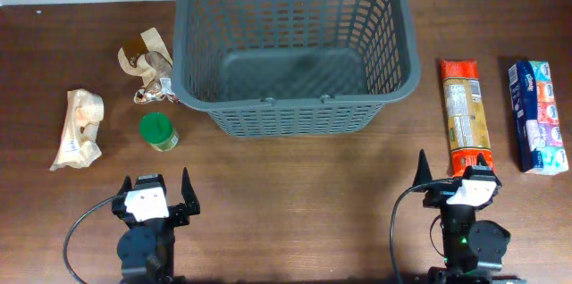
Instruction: Pack container
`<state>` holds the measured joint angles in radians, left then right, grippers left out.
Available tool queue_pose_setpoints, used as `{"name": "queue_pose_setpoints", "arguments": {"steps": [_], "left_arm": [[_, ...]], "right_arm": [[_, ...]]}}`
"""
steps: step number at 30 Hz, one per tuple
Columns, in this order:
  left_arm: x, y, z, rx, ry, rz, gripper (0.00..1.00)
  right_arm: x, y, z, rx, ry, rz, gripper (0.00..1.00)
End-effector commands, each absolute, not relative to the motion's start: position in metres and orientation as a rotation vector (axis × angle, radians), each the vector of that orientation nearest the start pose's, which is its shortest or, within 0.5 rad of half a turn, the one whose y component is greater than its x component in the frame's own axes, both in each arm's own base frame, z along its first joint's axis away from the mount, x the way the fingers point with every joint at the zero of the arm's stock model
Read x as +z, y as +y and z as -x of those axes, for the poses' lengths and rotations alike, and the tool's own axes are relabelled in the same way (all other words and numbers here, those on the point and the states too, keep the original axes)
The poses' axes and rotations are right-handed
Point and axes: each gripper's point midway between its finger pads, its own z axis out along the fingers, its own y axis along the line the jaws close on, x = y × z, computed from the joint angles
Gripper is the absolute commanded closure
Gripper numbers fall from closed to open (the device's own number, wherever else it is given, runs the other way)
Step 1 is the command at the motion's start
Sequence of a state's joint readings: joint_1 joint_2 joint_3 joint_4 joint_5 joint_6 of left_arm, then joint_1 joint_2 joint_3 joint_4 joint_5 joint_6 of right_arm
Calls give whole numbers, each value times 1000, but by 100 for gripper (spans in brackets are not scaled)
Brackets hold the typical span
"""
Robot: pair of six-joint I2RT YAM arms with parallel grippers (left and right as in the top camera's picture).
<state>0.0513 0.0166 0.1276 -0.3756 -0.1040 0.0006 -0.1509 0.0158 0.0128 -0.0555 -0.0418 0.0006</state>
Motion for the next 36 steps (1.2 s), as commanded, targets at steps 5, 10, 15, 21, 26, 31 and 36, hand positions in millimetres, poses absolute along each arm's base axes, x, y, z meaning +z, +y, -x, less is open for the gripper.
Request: {"name": "queue_pose_setpoints", "arguments": {"steps": [5,10,15,21,26,31,36], "left_arm": [[137,27,-229,133,1833,95,1],[137,27,-229,133,1833,95,1],[137,27,-229,133,1833,95,1],[137,27,-229,133,1833,95,1],[137,27,-229,133,1833,95,1],[137,27,-229,133,1833,95,1],[137,27,-229,133,1833,95,1]], "right_arm": [[202,-49,-237,-97,1517,-248,1],[255,-73,-226,-208,1443,-356,1],[315,-92,-240,-265,1495,-390,1],[372,-105,-293,-209,1756,-285,1],[385,-131,-331,-92,2017,-267,1],[355,-178,-356,-58,2241,-431,1],[308,-199,-360,-42,2388,-535,1]]}}
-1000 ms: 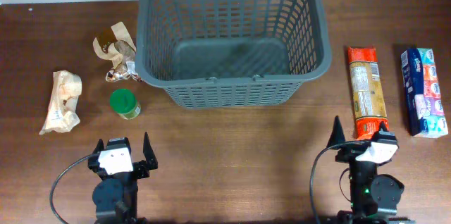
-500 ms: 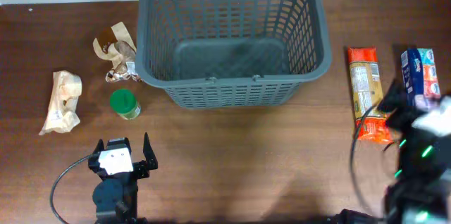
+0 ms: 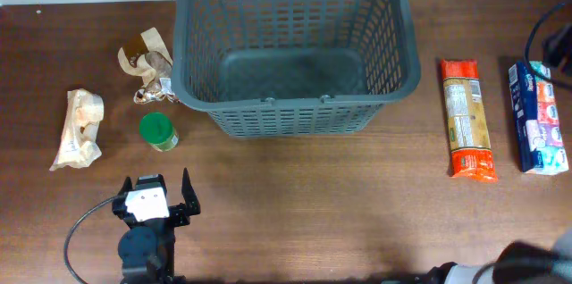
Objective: Pack container
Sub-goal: 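Move the right gripper over the orange-and-tan snack package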
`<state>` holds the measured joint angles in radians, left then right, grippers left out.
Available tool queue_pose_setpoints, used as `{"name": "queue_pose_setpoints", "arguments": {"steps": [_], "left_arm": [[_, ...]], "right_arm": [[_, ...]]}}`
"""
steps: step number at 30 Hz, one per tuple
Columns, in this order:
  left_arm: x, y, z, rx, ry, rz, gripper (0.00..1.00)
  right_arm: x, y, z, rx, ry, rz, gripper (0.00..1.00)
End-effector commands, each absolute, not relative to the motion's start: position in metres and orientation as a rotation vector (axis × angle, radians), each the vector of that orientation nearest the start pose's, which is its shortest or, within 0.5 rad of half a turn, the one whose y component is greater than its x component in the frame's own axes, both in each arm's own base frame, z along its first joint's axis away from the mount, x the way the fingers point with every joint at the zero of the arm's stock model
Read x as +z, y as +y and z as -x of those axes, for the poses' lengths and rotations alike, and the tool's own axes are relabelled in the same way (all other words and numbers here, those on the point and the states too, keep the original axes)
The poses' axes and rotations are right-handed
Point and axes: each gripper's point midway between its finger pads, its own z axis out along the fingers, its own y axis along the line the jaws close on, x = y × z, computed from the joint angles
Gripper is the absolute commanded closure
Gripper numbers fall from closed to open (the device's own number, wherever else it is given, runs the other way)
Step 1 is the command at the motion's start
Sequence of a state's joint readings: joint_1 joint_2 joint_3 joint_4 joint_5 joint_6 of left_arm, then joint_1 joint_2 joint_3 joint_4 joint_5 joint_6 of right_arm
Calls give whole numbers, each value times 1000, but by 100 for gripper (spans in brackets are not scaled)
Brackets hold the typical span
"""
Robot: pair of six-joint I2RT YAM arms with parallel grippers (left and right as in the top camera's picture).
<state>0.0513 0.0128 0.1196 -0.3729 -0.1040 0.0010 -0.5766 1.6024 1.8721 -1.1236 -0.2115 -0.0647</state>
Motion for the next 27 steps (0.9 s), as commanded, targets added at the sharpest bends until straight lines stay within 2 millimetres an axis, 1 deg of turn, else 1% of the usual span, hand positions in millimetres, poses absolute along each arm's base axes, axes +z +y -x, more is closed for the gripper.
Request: {"name": "queue_pose_setpoints", "arguments": {"steps": [1,3,5,7,11,13,15,17,20,23,27], "left_arm": [[137,27,-229,133,1833,95,1],[137,27,-229,133,1833,95,1],[137,27,-229,133,1833,95,1],[137,27,-229,133,1833,95,1],[137,27,-229,133,1833,95,1],[137,27,-229,133,1833,95,1],[137,27,-229,133,1833,95,1],[137,27,-229,133,1833,95,1],[137,27,-229,133,1833,95,1],[137,27,-229,133,1833,95,1],[137,27,-229,133,1833,95,1]], "right_arm": [[296,-204,-356,-62,2430,-565,1],[285,-209,-354,-91,2473,-581,1],[279,-206,-358,-80,2505,-489,1],[275,-201,-361,-68,2533,-351,1],[267,-198,-363,-66,2568,-224,1],[259,-192,-366,-28,2592,-114,1],[248,-188,-368,15,2616,-68,1],[234,-184,-371,48,2657,-33,1],[206,-177,-377,106,2722,16,1],[174,-163,-387,183,2796,57,2],[146,-149,-398,235,2851,108,1]]}}
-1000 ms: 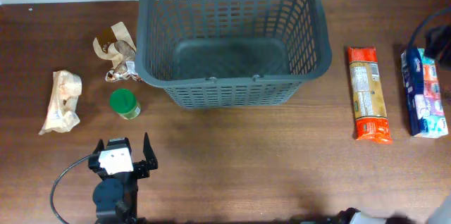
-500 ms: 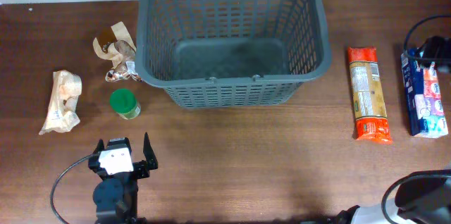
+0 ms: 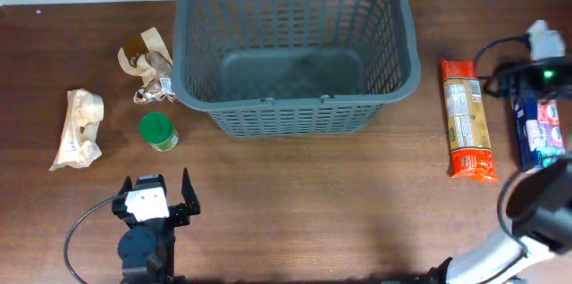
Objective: Pack container
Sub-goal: 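Move the right gripper over the orange-and-tan snack package, then lower the right gripper and grasp the snack package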
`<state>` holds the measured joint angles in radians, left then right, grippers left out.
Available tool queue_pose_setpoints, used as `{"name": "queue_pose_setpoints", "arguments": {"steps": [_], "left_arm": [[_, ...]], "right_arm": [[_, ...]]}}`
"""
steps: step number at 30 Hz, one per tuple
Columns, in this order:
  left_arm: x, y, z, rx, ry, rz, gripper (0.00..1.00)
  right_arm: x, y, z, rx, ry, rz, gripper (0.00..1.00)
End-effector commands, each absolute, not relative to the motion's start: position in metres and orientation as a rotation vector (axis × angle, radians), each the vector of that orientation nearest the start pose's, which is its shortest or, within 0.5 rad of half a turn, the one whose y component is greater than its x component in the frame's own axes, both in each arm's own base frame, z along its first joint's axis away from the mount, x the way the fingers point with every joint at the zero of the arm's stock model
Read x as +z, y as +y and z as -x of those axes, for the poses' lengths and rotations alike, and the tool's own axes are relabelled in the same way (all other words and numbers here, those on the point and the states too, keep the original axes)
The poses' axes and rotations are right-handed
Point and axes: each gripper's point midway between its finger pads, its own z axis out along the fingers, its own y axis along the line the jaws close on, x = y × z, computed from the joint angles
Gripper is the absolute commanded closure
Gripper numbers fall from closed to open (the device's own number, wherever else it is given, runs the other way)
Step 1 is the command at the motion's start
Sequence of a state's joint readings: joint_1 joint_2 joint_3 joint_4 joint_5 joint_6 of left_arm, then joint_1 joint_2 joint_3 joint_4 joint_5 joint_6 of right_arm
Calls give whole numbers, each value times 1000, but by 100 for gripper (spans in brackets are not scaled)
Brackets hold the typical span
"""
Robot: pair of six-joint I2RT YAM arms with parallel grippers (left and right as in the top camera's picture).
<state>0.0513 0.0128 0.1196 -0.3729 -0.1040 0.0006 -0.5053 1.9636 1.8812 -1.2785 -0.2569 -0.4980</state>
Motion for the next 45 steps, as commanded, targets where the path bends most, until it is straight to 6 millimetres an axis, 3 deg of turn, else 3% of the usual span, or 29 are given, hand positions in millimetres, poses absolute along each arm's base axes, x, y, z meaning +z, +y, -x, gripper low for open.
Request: {"name": "queue_pose_setpoints", "arguments": {"steps": [1,5,9,14,23,29,39,45], "left_arm": [[137,27,-229,133,1833,95,1],[137,27,-229,133,1833,95,1],[137,27,-229,133,1833,95,1],[137,27,-229,133,1832,95,1],[137,27,-229,133,1833,95,1],[137,27,-229,133,1833,95,1],[137,27,-229,133,1833,95,1],[137,27,-229,133,1833,95,1]], "right_arm": [[135,-143,-402,254,2868,127,1],[106,-138,-410,267,2916,120,1],[78,-156,-406,154,2998,-16,1],[67,-181,-402,-44,3031,-204,1],[43,-175,-391,-23,3061,-230,1],[21,-160,-381,31,3092,-209,1],[18,-134,-394,67,3085,-64,1],[14,-133,-393,43,3088,-52,1]]}}
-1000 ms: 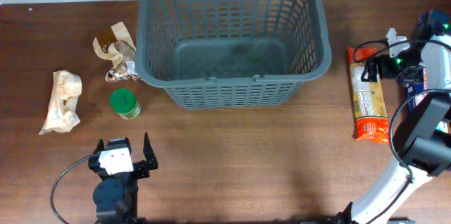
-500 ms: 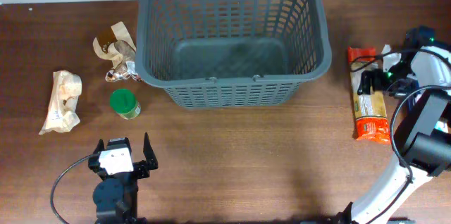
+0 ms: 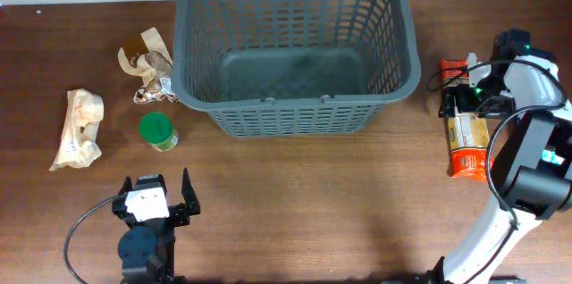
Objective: Pack container
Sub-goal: 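Lower the right gripper and grasp the snack package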
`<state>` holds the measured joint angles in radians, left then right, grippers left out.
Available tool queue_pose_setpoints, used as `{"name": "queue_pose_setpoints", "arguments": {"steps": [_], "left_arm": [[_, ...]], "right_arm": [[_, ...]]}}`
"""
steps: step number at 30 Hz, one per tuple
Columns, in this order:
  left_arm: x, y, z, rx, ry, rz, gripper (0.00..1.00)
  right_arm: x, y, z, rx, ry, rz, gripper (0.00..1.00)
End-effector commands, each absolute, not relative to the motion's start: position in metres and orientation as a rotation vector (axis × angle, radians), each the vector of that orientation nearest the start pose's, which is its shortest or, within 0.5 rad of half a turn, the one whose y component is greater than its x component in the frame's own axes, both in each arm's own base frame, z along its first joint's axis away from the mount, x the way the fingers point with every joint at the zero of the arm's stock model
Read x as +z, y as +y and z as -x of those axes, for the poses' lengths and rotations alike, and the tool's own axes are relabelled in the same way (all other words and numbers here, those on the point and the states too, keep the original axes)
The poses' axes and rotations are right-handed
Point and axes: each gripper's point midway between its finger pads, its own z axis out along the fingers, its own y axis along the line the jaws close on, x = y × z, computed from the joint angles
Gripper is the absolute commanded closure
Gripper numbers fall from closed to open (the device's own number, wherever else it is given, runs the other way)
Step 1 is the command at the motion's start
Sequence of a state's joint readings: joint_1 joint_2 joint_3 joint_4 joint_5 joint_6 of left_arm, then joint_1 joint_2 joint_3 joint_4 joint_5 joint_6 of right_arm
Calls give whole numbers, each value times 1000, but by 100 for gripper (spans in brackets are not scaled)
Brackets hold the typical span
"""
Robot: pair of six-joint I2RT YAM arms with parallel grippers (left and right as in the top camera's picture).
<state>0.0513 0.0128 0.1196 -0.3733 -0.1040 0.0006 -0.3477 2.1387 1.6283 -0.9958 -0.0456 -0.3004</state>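
Note:
The grey plastic basket [image 3: 295,47] stands at the back centre with nothing in it. To its right lies a long orange packet [image 3: 468,146]. My right gripper [image 3: 463,96] is down over the packet's upper half, jaws apart, with one dark finger [image 3: 447,98] at the packet's left edge. At the front left my left gripper [image 3: 163,196] rests open on nothing. Left of the basket lie a green-lidded can [image 3: 158,130], a crumpled brown packet [image 3: 147,65] and a beige bag [image 3: 79,128].
My right arm [image 3: 536,168] arches up the right edge of the table and covers the place right of the orange packet. A black cable [image 3: 76,230] loops at the left arm's base. The basket's rim stands high beside the right gripper.
My right gripper was over the far right edge, between the orange packet and a blue pack. Now it sits lower and further left, on the orange packet's upper half. The left arm is unchanged.
Both grippers first rested open at the front of the table. Then my right arm had left its spot and barely showed at the right edge. Later it hung over the far right, and now it straddles the orange packet. No object has shifted.

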Motion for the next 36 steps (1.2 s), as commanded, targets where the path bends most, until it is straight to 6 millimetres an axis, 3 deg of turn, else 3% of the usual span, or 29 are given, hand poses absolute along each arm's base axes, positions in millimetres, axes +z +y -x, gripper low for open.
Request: {"name": "queue_pose_setpoints", "arguments": {"steps": [1,9,18,24,25,26,27,28,29,36], "left_arm": [[137,27,-229,133,1833,95,1],[137,27,-229,133,1833,95,1],[137,27,-229,133,1833,95,1],[137,27,-229,133,1833,95,1],[137,27,-229,133,1833,95,1],[137,27,-229,133,1833,95,1],[137,27,-229,133,1833,95,1],[137,27,-229,133,1833,95,1],[137,27,-229,133,1833,95,1],[137,27,-229,133,1833,95,1]], "right_arm": [[12,-134,-392,41,3091,-54,1],[-9,-130,-380,50,3112,-59,1],[-16,-139,-378,0,3108,-76,1],[-21,-134,-379,127,3067,-110,1],[-21,-136,-378,127,3067,-119,12],[-21,-137,-378,125,3066,-122,43],[-21,-139,-378,123,3063,-136,82],[-21,-140,-377,123,3063,-146,90],[-21,-141,-377,124,3062,-156,96],[-13,-143,-384,130,3033,-343,96]]}}
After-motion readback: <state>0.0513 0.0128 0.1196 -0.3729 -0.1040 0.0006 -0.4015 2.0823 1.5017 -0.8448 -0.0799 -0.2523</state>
